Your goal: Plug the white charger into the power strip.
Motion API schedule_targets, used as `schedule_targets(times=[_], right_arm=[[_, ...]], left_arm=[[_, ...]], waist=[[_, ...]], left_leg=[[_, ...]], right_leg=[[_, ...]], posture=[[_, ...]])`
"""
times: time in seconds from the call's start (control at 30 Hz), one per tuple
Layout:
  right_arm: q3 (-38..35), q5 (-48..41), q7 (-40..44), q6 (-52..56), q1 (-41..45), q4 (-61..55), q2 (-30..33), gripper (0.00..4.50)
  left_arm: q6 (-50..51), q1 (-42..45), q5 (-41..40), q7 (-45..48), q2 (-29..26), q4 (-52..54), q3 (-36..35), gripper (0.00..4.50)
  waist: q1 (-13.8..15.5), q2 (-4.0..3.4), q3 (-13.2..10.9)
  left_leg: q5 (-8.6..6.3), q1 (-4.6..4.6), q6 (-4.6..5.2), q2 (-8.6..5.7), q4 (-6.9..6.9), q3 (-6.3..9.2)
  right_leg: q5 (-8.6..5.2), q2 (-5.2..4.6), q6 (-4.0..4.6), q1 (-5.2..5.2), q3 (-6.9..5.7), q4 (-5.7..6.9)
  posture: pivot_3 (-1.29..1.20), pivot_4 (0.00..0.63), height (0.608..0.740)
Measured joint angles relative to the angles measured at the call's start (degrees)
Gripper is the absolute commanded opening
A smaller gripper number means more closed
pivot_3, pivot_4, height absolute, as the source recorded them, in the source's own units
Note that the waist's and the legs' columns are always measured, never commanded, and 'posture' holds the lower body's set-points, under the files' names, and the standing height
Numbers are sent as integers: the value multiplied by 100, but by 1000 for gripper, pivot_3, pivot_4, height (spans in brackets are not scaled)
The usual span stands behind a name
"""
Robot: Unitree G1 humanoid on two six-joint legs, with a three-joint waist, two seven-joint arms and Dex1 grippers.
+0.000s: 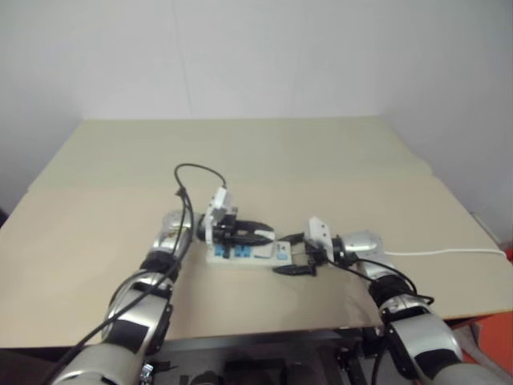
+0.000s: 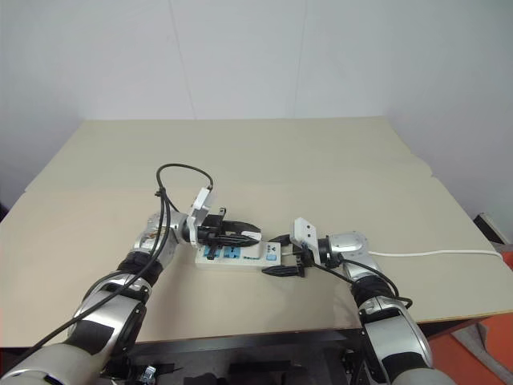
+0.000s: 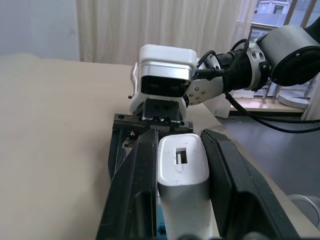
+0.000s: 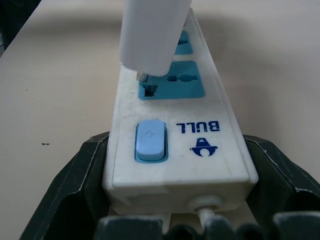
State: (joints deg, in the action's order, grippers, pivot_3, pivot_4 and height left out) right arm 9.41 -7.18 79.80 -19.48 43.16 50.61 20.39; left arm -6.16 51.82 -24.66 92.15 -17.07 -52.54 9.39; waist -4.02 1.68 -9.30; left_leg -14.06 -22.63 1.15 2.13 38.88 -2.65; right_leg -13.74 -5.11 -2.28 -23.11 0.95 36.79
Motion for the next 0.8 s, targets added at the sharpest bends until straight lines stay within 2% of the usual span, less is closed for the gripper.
schedule_targets(times=[0.8], right_arm=[[-3,4,-31,1,-30,-39,6,3417]], left_arm=[[-498,45,451,19,135,-444,-256,1042]], waist=[[5,0,0]], left_leg=[[0,1,1,0,0,-1]], right_leg=[[0,0,0,1,0,-3]], posture=[[0,150,740]])
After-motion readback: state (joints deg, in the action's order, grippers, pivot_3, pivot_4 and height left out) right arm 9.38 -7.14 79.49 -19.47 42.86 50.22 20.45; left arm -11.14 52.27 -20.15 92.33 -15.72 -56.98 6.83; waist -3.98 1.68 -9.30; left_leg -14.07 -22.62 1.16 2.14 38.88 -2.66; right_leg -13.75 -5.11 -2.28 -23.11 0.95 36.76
